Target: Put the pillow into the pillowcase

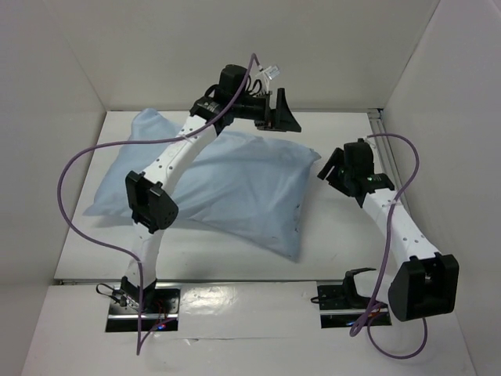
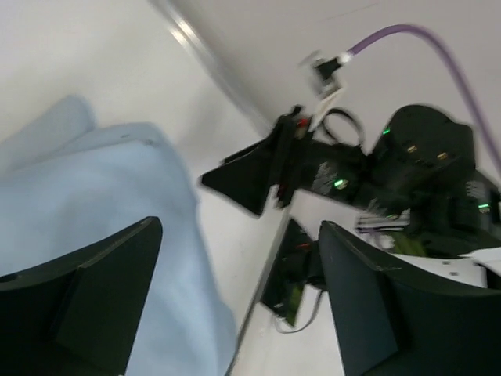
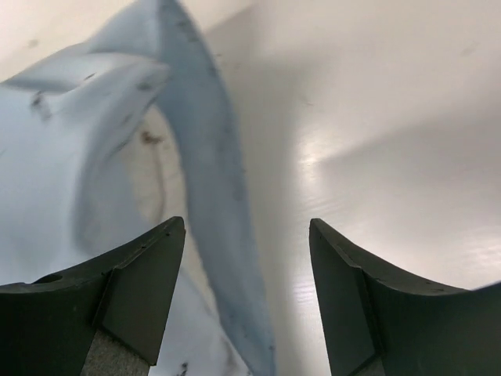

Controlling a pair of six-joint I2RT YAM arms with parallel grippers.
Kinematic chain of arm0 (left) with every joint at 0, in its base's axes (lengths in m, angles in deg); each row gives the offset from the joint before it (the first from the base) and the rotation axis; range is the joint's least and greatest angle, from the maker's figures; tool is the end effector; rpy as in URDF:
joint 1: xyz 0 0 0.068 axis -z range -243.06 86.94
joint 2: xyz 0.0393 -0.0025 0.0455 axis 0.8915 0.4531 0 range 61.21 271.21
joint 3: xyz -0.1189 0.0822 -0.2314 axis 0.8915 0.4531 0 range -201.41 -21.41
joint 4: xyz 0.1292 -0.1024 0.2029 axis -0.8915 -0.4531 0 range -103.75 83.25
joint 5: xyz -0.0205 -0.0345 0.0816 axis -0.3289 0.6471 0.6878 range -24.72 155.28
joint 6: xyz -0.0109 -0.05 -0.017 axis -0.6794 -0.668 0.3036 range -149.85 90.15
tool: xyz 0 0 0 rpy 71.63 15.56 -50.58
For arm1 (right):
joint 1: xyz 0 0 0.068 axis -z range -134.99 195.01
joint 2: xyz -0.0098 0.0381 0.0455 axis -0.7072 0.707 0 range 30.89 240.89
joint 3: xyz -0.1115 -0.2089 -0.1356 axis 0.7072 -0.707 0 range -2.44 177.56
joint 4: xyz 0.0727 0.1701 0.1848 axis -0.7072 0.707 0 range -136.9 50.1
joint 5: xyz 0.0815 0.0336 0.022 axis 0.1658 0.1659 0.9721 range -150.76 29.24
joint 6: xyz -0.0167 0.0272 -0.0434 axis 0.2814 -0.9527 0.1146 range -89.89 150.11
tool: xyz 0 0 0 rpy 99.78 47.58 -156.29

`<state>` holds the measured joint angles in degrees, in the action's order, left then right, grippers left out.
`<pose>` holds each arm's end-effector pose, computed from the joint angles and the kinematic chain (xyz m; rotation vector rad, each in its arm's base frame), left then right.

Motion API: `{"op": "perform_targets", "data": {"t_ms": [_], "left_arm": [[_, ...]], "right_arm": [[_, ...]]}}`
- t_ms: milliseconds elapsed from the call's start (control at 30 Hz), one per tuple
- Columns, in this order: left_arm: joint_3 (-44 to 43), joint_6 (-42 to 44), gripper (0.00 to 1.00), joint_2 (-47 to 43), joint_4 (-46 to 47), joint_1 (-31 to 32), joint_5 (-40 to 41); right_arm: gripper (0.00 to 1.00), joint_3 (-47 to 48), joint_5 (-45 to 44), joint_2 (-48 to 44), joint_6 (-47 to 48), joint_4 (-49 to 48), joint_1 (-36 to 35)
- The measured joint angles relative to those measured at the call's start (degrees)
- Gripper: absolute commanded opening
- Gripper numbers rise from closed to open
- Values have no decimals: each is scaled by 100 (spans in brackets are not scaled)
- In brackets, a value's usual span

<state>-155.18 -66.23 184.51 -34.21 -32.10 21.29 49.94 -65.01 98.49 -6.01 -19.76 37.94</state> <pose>0.4078 -0.2734 0.4086 0.4991 2.0120 -1.4825 0.2508 0.0284 0.2775 0.6203 2.2420 0.2978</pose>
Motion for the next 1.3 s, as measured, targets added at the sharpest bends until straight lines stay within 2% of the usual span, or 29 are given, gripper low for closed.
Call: {"op": "perform_targets", "data": {"t_ms": [133,167,200,233,300,367,400,467,533,633,733,800,833,867,933,967,1000,1033,1100,1300], "left_arm": [[575,378,78,-728,-758,-317,1034],[857,452,78,-1019,-894,-485,1329],[1215,496,81,-1375,-1025,-732,1670],[1539,529,89,-1718,-1169,-979,2006],[2170,605,92,-2356,-1351,-1510,2726],[2815,619,91,-2990,-1547,-2083,3504],[3134,619,86,-3261,-1598,-2345,3842],[3738,612,78,-3738,-1707,-2758,4369],[4295,610,77,-4074,-1698,-3075,4701],[5025,616,77,-4256,-1622,-3460,4811],[5657,579,69,-4100,-1349,-3731,4765],[5947,485,60,-3836,-1143,-3853,4642],[6024,442,58,-3698,-1071,-3895,4564],[6085,428,55,-3545,-984,-3923,4450],[6107,400,52,-3331,-857,-3917,4216],[6107,367,52,-3261,-774,-3871,4120],[6107,332,52,-3226,-699,-3792,4061],[6102,308,52,-3217,-634,-3689,4024],[6102,267,52,-3217,-474,-3388,3954],[5945,-24,54,-2905,24,-1969,3823]], "right_arm": [[75,310,-560,59,0,533,59],[75,468,-682,63,2,651,81],[78,632,-765,66,2,737,98],[80,793,-802,66,15,789,109],[85,1071,-765,50,114,758,105],[90,1163,-616,-4,227,614,15],[92,1169,-557,-31,271,549,-92],[94,1172,-476,-50,365,417,-566],[94,1193,-369,35,426,330,-1143],[96,1327,-310,476,481,234,-2022],[98,1333,-136,1154,452,129,-2577],[91,1211,59,1561,374,-28,-2653],[84,1143,157,1707,334,-129,-2645],[70,1073,262,1845,267,-269,-2608],[50,1029,437,1969,188,-481,-2479],[43,1029,498,1996,153,-553,-2369],[30,1036,570,1998,109,-627,-2229],[26,1054,649,1998,79,-671,-2048],[26,1084,693,1996,57,-728,-1641],[27,1235,293,2002,365,-675,-306]]}}
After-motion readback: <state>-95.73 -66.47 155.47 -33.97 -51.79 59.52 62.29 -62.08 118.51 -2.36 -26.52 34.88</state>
